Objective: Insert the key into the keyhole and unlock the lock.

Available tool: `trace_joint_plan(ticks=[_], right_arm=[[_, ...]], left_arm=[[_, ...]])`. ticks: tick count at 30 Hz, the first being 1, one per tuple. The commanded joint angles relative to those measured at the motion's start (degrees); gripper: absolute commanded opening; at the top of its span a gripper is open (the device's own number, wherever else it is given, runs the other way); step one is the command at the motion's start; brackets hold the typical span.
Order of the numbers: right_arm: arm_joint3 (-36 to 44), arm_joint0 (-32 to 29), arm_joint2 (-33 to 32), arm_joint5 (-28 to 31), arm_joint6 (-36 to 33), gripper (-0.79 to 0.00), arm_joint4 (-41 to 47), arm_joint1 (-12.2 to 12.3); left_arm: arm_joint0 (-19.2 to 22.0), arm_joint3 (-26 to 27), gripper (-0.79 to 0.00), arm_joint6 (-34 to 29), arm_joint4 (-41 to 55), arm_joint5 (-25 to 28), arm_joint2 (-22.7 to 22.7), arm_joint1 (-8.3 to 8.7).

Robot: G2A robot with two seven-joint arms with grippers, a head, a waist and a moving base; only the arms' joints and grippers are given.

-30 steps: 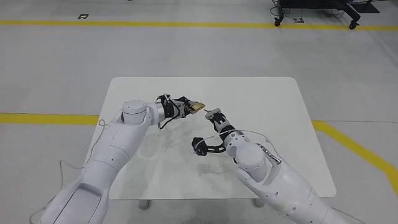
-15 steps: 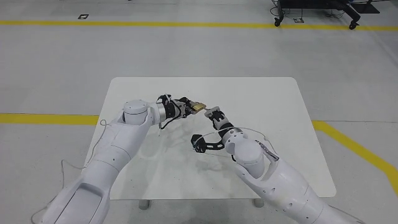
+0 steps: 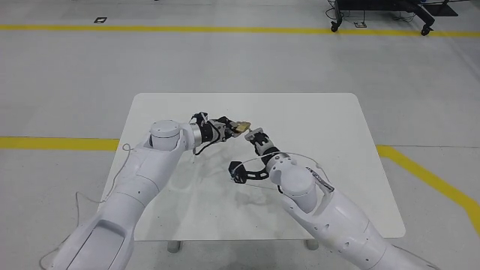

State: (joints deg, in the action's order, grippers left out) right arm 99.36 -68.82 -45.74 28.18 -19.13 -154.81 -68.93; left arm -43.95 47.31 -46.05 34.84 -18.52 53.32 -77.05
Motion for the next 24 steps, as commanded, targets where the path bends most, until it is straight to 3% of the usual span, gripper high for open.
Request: trace_joint_plan(ticks=[1, 17, 24], right_arm=[[-0.32, 0.28, 0.17, 0.25, -0.07, -0.785, 0.02, -0.24], [-0.79, 0.18, -1.15, -0.53, 1.37, -0.785, 0.51, -1.26], [4.52, -6.62, -8.08, -6.4, 10.65, -0.785, 0.07, 0.96]], left_arm=[[0.04, -0.05, -0.785, -0.1, -0.21, 0.07, -0.04, -0.05], [0.45, -0.61, -0.785, -3.08, -1.62, 1.29, 0.35, -0.07], [0.59, -0.09, -0.785, -4.69, -2.61, 3.83, 2.08, 0.6]])
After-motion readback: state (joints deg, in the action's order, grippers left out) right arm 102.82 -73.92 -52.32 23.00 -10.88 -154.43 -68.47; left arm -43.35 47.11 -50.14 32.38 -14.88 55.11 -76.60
